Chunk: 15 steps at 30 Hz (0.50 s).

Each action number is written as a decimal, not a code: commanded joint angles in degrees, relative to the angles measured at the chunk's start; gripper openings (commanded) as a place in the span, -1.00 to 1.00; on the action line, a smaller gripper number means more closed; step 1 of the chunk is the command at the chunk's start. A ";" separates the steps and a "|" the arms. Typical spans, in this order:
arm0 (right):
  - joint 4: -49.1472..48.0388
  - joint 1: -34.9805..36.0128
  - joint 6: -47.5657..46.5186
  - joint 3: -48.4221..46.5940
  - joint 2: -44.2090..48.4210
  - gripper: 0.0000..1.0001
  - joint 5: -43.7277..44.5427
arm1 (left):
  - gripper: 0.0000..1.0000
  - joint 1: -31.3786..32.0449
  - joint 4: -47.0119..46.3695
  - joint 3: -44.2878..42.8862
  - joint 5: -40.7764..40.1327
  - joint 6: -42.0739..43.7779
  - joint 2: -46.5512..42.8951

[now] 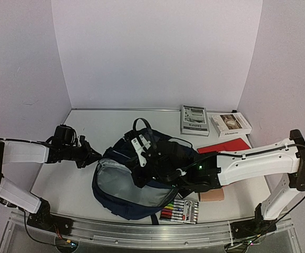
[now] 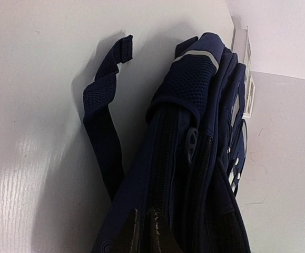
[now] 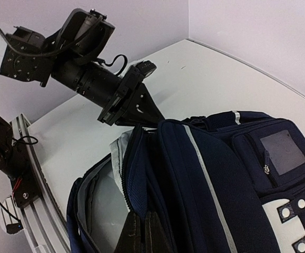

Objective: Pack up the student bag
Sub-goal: Unzip the student bag at the center of the board.

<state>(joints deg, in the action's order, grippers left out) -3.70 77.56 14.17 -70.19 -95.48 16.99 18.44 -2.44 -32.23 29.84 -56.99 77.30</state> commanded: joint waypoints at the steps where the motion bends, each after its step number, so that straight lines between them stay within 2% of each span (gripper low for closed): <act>1: -4.53 0.14 -0.86 0.90 5.37 -1.00 -4.30 | -0.97 0.14 -0.30 -3.95 -1.94 2.24 1.48; 9: -4.93 0.14 -0.73 2.62 7.33 -1.00 -8.42 | -1.00 0.11 -4.91 -5.57 -0.73 1.34 5.84; 13: -5.03 0.14 0.19 4.54 8.72 -1.00 0.86 | -0.98 0.12 -2.07 -6.30 -2.88 3.20 4.30; 15: -5.11 0.14 -1.10 7.07 10.02 -1.00 8.06 | -0.80 0.03 -0.30 -5.70 -4.75 3.79 2.22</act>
<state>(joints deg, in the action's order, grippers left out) -3.67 77.54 13.64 -65.80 -90.67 12.75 18.44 -4.30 -35.74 28.23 -55.10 82.83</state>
